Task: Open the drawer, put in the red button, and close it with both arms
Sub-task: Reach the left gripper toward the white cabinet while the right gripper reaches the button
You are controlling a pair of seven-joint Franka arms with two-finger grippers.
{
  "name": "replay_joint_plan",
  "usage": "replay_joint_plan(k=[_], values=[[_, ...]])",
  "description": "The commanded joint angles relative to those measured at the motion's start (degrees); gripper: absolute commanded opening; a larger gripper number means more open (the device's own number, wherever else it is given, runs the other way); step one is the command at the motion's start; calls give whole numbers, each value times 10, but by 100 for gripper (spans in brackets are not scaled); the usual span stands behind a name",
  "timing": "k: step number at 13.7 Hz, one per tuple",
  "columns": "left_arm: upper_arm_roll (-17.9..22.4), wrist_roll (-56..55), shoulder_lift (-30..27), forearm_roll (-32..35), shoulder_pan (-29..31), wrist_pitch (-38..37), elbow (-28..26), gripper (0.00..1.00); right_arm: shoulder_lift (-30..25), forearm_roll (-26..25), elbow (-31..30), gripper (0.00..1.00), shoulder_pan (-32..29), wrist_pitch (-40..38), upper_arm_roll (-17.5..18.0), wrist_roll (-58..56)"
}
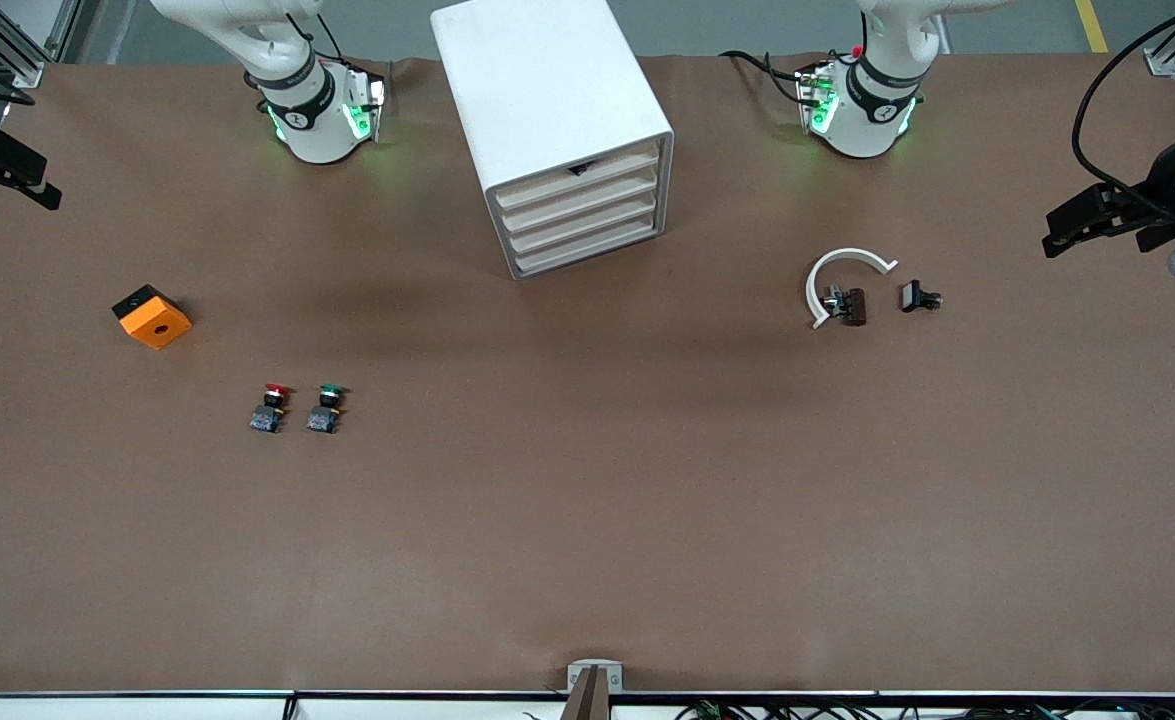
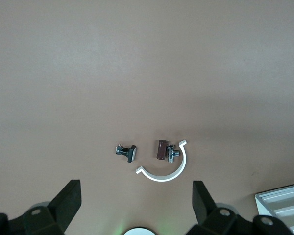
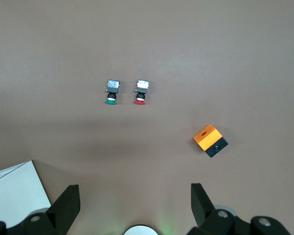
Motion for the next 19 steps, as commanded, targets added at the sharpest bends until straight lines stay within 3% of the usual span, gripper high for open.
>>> replay_joint_plan(k=[1,8,13,19], values=[[0,4,1,-10,4,-8,8,100,-8,7,-5,100,-8,-2,3,3],[6,0,11,-21,10,-9,0,100,-8,7,-5,100,-8,-3,3,3],[-4,-31,117,-23,-8,22,-1,100,-1,6,5,100,-17,-13,3,-6],[-5,-247,229,-23,-94,113,0,100,60,6,14,100,-15,1,6,-6]])
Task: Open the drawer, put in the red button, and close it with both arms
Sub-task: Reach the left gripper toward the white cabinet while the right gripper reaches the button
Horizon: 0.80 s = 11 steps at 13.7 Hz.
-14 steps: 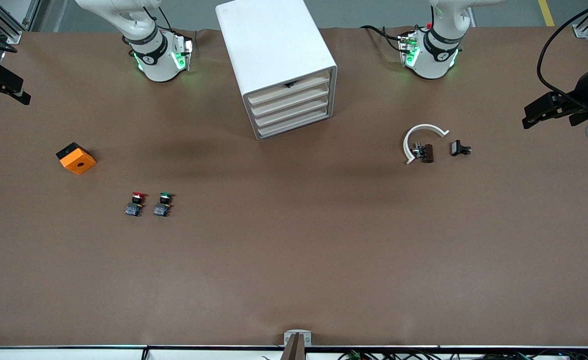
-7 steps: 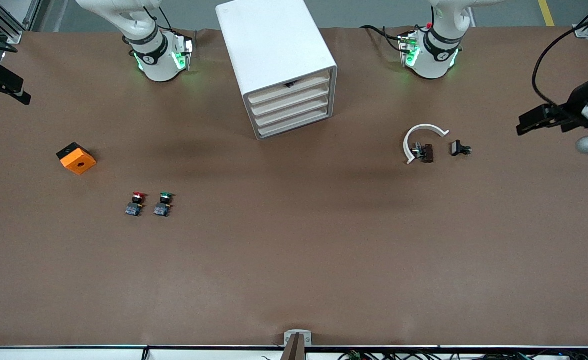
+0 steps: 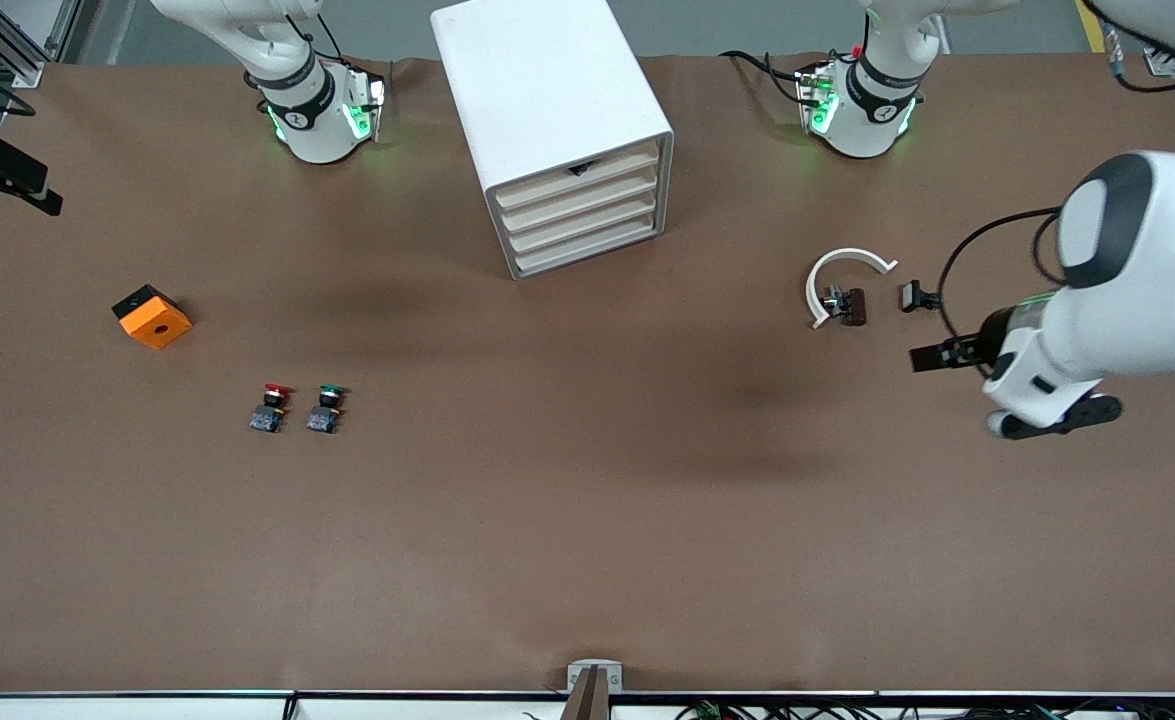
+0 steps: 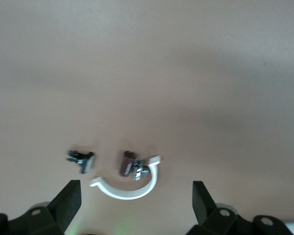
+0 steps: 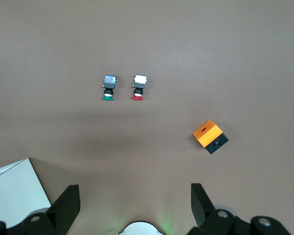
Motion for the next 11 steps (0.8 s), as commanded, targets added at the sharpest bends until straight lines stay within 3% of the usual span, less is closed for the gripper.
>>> replay_joint_plan(k=[1,4,7,11], values=[[2,-103,36,-6,-37,22,14,100,44,2,22,100,-7,4,5,-7],[0,-257,61,-15,-76,26,20,100,69,-2,27,100,-4,10,6,-5],[0,-422,90,-91,-92,11,55,100,126,-1,29,100,-13,22,4,-7],[-18,-516,119,-149,-93,-47,73,100,129,7,7,100,-38,51,3,-37]])
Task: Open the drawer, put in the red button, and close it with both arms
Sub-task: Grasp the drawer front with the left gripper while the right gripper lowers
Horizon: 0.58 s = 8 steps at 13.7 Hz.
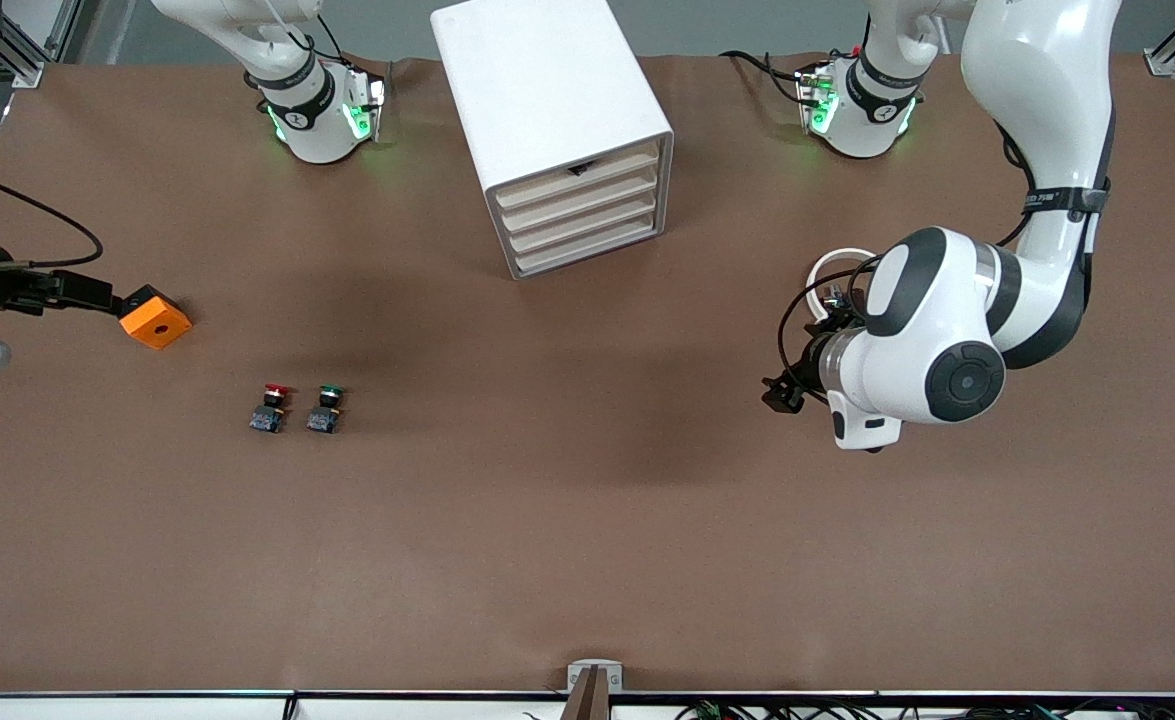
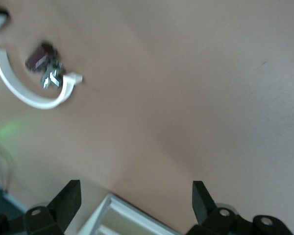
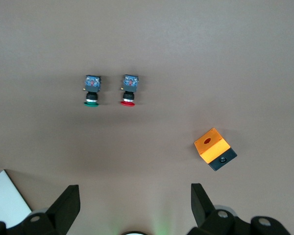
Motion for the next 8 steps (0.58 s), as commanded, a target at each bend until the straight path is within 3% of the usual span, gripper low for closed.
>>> replay_joint_plan(k=[1,5,8], values=[[-16,-73,34,-41,2,-43,25,100,0,14,-5,100,-20,3,4,-5],[-42,-246,82,-101,3,-48,25,100,37,44,-3,100,-67,47,4,12],[-57,-362,123,-149,2,-68,25,100,38,71,-44,100,-68,94,4,19]])
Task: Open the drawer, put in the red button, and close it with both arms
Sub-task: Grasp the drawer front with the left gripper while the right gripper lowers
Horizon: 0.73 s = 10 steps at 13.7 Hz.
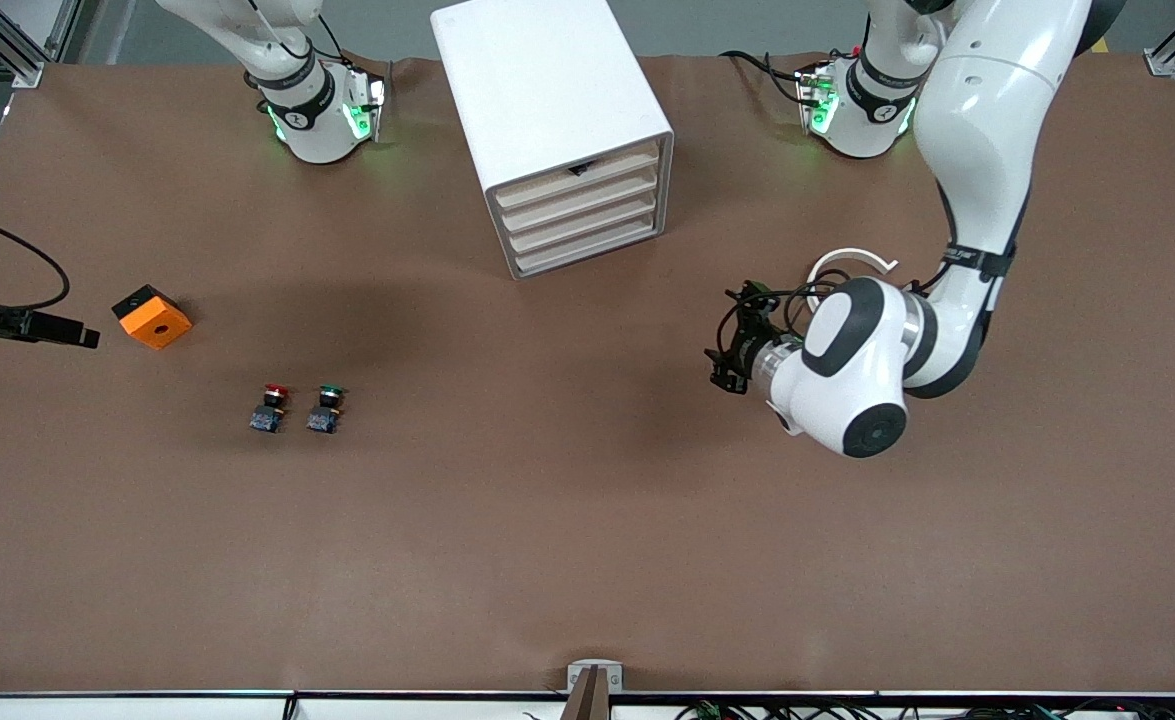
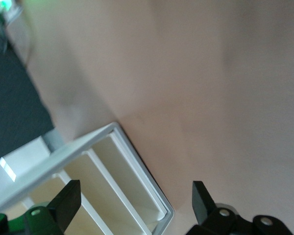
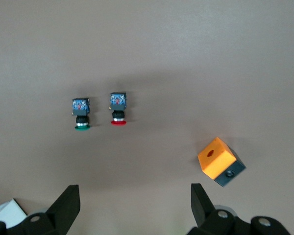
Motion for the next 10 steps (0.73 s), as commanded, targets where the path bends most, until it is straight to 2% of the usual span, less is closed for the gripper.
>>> replay_joint_plan(k=[1,4,7,10], values=[[-16,-101,42,-43,5,-37,20,100,-6,14,-47,100,4,53,8,9],[-17,-198,79,-91,4,-83,31,100,-15,12,-135,100,45,162,10,80],[-16,-277,110,-161,3,-110,32,100,-20,11,-198,100,73,257,10,87],[-17,-316,127,-219,-8,-130,29,100,-13,-17,-253,100,97,369,10,87]])
